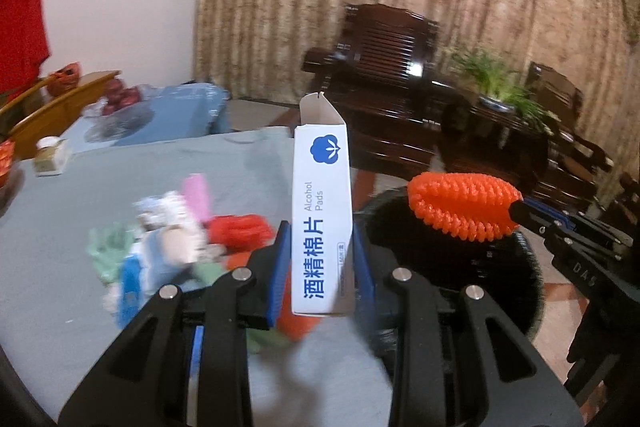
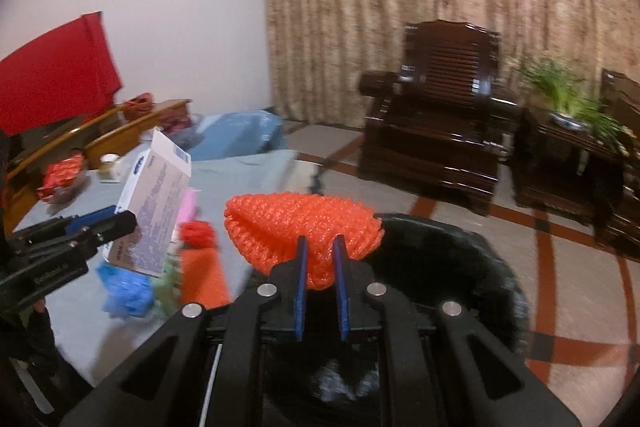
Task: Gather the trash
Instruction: 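Carry both items over the black bin and open both grippers to drop them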
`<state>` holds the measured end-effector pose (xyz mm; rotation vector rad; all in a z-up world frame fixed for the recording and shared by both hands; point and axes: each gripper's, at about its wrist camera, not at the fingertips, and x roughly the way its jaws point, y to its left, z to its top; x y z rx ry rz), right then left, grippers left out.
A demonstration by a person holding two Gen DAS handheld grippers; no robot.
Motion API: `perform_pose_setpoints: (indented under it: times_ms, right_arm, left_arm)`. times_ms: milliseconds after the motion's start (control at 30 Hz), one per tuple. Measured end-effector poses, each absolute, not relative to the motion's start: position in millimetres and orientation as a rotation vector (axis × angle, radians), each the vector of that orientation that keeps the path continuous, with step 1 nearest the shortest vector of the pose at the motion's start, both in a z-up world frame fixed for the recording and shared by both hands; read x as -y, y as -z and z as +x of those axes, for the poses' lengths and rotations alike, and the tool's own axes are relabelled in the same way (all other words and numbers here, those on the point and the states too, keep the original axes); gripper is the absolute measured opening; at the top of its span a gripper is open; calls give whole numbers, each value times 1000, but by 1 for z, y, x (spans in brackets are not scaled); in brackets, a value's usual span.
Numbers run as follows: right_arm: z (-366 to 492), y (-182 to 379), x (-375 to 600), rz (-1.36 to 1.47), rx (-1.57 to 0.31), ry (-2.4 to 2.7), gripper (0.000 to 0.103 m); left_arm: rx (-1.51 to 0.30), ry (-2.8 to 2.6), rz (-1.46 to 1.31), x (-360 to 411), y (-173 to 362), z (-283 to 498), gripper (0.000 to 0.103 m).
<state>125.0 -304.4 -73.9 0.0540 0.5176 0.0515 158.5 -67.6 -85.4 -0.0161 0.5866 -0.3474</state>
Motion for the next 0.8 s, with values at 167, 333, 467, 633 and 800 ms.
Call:
perform_pose_setpoints:
  times_ms: [167, 333, 467, 633, 800]
  right_arm:
    - [118, 86, 337, 70, -549, 33, 13]
    - [114, 97, 358, 85, -577, 88, 13]
    - [113, 103, 370, 94, -595, 118, 13]
    - [109, 110, 380, 98, -617, 149, 18]
    - [103, 113, 387, 117, -614, 178, 58]
  left_arm:
    - [-603, 443, -7, 117, 96, 167, 30]
    - [-635, 511, 3, 151, 114, 173, 30]
    - [-664, 566, 8, 175, 127, 175, 30]
    - [-690, 607, -4, 185, 137, 178, 54]
    - [-671, 591, 3, 180, 137, 174, 70]
